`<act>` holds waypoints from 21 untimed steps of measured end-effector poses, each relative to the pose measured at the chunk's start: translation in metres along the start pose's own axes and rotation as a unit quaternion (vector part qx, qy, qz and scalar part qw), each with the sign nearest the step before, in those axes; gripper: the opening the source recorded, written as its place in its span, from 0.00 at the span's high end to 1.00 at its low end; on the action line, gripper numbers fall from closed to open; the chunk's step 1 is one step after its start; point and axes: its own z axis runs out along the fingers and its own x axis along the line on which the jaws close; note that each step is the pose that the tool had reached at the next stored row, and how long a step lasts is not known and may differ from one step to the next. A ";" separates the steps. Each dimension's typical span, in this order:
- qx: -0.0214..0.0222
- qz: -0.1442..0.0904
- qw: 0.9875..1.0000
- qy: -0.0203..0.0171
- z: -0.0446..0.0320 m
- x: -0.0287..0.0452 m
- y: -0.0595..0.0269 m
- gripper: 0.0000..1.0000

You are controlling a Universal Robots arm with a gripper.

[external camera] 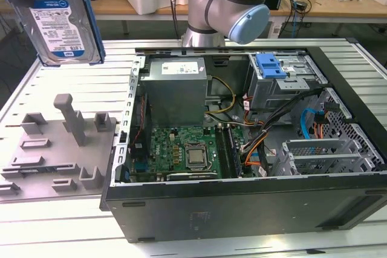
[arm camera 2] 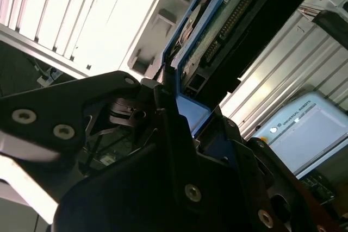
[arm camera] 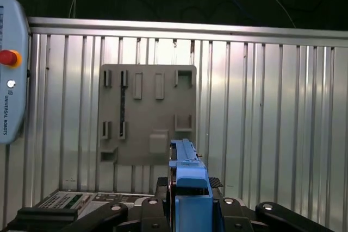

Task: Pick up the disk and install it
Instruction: 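Pick up the disk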

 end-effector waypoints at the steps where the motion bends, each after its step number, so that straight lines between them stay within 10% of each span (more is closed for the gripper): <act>1: -0.001 0.000 1.000 0.000 -0.0004 0.0008 -0.0048 0.63; 11: -0.009 0.000 1.000 -0.004 -0.0028 0.0063 -0.0470 0.63; 21: -0.010 -0.001 1.000 -0.004 -0.0029 0.0067 -0.0507 0.63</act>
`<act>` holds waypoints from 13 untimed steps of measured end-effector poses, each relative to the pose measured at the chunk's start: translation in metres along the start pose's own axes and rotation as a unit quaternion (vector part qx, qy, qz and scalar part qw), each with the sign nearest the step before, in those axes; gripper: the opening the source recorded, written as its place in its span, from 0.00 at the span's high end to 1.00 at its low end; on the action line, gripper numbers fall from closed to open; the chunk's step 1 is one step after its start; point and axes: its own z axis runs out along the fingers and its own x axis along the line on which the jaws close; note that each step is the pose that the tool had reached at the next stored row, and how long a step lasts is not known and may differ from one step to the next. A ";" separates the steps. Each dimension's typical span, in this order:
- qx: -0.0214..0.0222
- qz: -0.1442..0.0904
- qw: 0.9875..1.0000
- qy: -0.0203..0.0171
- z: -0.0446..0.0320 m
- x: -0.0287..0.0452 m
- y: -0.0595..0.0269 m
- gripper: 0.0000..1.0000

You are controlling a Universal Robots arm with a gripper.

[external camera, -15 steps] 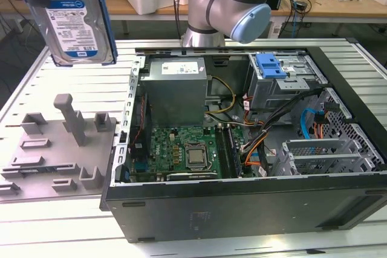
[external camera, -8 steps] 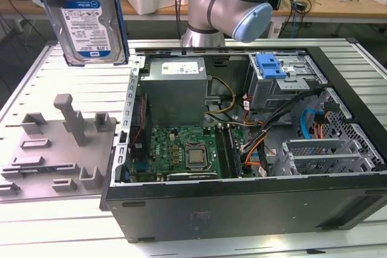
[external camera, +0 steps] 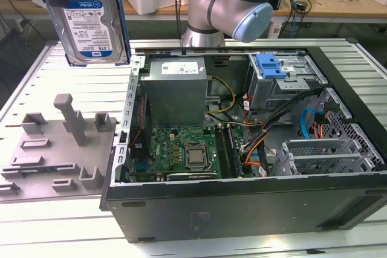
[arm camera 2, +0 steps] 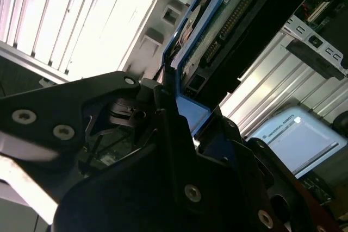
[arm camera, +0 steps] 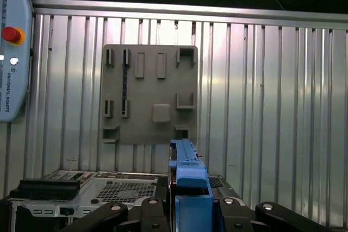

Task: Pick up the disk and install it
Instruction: 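Pick up the disk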

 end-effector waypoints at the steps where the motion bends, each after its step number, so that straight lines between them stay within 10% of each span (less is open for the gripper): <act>1: 0.000 0.000 1.000 0.000 -0.0002 0.0004 -0.0019 0.63; 13: -0.011 -0.005 1.000 0.000 -0.0033 0.0130 -0.0304 0.63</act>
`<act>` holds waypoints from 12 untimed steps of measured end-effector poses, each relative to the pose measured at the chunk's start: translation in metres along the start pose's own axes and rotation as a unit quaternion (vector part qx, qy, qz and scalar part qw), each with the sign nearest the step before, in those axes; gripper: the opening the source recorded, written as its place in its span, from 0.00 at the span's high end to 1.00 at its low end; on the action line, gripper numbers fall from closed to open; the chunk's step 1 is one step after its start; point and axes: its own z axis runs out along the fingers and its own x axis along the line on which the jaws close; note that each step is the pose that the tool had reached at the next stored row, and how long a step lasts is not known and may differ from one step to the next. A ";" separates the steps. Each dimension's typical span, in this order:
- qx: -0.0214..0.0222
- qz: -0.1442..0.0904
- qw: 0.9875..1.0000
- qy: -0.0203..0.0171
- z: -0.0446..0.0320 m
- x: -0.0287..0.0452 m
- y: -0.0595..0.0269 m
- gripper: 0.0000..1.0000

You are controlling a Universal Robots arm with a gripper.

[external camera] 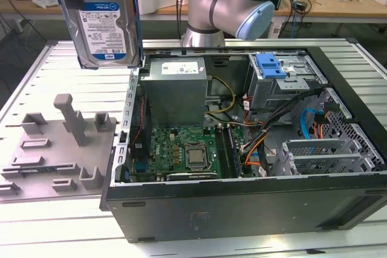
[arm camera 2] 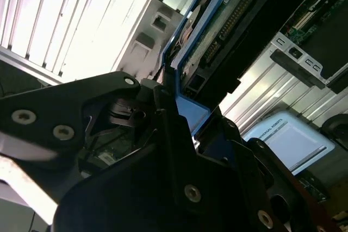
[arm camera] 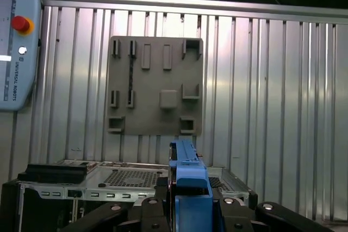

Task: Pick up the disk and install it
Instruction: 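Pick up the disk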

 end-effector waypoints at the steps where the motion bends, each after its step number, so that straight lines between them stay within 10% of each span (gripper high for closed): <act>1: -0.002 0.000 1.000 0.000 -0.0007 0.0028 -0.0041 0.63; 12: -0.013 -0.001 1.000 -0.001 -0.0073 0.0198 -0.0389 0.63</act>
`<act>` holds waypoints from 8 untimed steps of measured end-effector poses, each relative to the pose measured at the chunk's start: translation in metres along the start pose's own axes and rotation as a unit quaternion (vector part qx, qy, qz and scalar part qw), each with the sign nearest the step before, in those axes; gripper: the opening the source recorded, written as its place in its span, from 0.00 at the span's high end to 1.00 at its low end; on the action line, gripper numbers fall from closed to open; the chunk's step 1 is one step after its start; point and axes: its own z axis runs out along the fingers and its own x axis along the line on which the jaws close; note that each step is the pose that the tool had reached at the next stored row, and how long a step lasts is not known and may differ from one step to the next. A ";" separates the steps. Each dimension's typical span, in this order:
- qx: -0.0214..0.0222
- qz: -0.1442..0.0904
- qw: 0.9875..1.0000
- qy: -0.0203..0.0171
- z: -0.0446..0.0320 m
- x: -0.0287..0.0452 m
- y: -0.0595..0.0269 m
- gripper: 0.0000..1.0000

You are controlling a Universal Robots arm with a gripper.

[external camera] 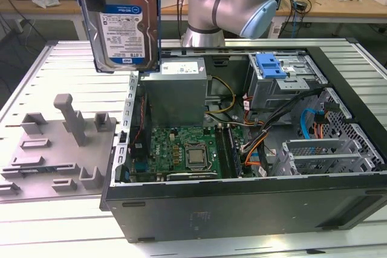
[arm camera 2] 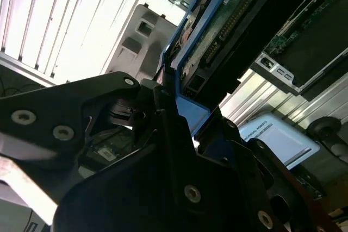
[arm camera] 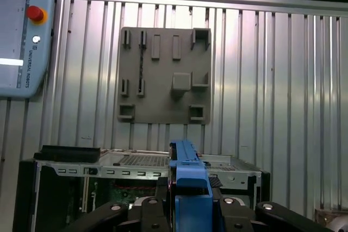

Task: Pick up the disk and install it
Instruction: 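Pick up the disk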

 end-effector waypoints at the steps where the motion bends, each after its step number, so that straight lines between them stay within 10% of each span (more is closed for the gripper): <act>1: 0.000 -0.001 1.000 0.000 -0.0008 0.0012 -0.0033 0.63; 8: -0.001 -0.005 1.000 0.000 -0.0043 0.0068 -0.0220 0.63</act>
